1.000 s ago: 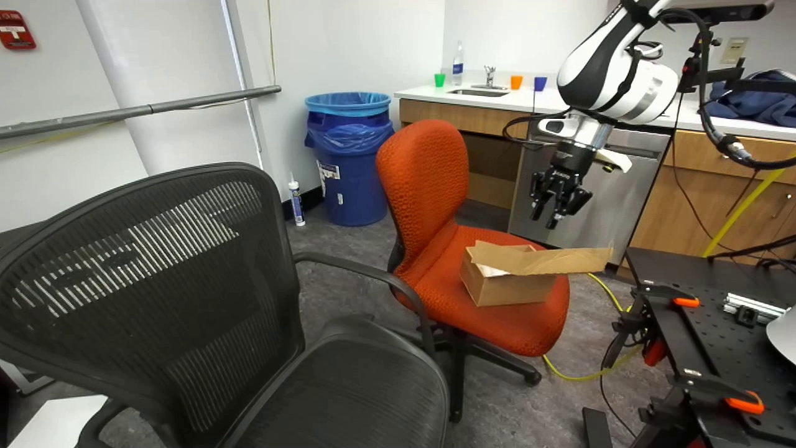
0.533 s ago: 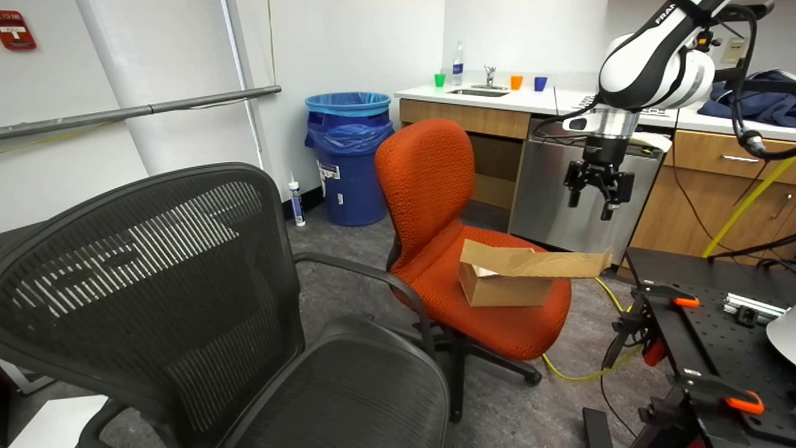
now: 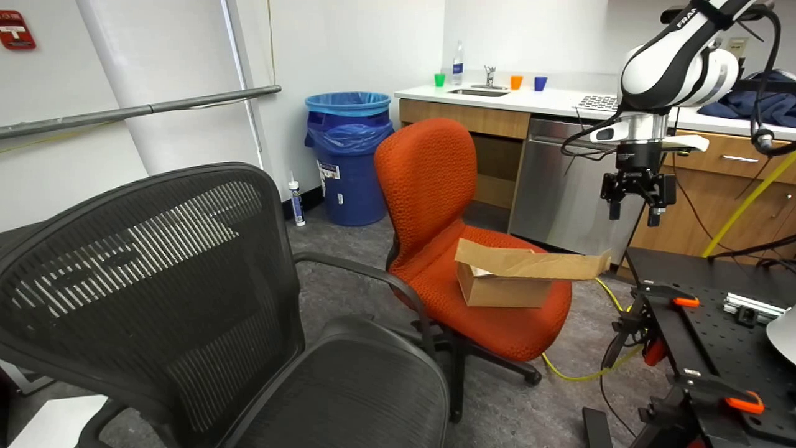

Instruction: Remove the box from the orange chair and place it on the black chair

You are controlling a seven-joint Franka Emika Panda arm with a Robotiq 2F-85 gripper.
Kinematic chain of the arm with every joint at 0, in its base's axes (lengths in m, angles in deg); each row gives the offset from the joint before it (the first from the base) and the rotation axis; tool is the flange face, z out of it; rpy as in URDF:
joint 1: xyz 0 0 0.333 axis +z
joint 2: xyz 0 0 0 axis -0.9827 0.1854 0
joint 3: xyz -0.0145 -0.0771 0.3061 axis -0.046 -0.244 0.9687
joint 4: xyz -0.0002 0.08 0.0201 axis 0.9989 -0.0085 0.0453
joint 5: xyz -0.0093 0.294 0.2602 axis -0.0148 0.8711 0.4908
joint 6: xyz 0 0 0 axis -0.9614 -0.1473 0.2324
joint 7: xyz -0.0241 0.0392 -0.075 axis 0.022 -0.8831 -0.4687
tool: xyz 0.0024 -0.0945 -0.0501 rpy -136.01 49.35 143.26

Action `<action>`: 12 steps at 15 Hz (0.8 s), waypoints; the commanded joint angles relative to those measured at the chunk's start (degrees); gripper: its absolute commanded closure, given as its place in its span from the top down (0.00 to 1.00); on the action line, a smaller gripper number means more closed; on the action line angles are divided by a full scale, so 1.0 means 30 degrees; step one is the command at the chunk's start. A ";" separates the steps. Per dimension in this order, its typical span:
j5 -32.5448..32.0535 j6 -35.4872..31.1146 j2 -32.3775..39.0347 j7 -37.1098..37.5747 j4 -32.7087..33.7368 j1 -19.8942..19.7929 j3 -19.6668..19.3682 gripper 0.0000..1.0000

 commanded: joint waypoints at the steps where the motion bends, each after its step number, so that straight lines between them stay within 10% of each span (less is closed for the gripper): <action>1: 0.0720 0.0064 0.0574 -0.1463 0.0044 -0.0283 -0.0129 1.00; 12: 0.1468 -0.0169 0.0377 -0.2470 0.0069 -0.0380 0.0080 1.00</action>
